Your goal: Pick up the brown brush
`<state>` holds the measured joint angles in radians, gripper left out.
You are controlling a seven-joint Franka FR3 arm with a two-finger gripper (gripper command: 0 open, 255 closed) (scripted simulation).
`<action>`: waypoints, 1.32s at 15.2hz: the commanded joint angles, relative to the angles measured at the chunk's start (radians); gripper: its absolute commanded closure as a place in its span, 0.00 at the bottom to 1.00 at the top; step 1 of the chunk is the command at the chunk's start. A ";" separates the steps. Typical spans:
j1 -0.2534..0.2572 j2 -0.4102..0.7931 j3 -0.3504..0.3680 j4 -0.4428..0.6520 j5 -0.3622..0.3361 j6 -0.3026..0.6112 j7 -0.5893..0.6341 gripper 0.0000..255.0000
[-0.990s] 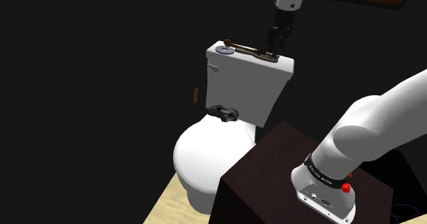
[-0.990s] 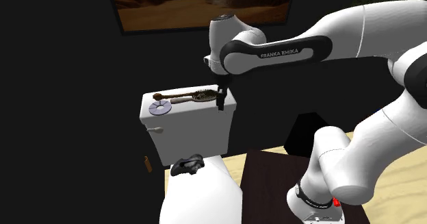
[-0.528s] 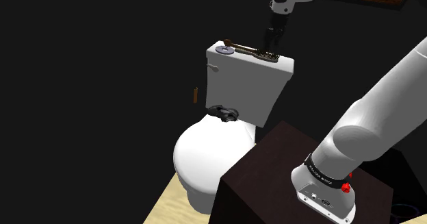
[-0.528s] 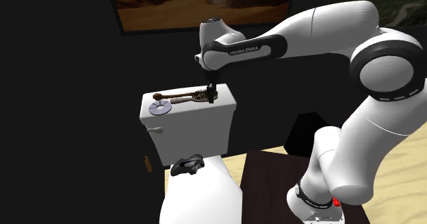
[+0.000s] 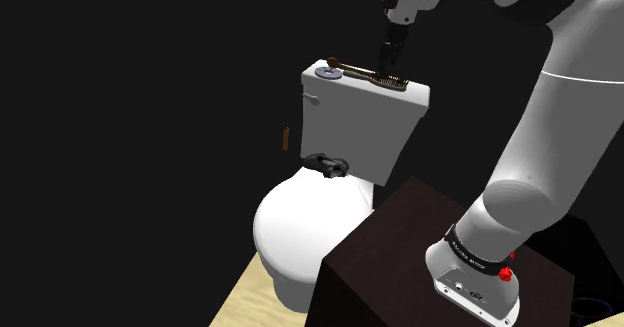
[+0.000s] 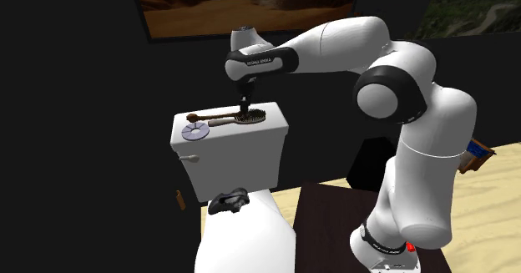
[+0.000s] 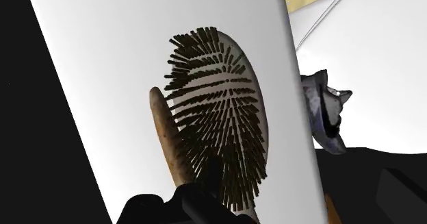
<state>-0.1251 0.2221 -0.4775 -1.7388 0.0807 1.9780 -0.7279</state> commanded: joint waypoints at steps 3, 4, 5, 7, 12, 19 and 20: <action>-0.069 0.176 0.015 0.198 0.093 -0.033 -0.098 0.00; -0.089 0.222 0.022 0.255 0.113 -0.046 -0.117 0.00; -0.090 0.224 0.024 0.245 0.114 -0.034 -0.118 0.00; -0.090 0.229 0.027 0.226 0.117 -0.010 -0.120 0.00; -0.090 0.245 0.032 0.186 0.126 0.044 -0.126 0.00; -0.090 0.242 0.031 0.184 0.125 0.043 -0.127 1.00; -0.089 0.242 0.031 0.184 0.125 0.043 -0.127 1.00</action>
<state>-0.2144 0.4643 -0.4463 -1.5545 0.2059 2.0213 -0.8544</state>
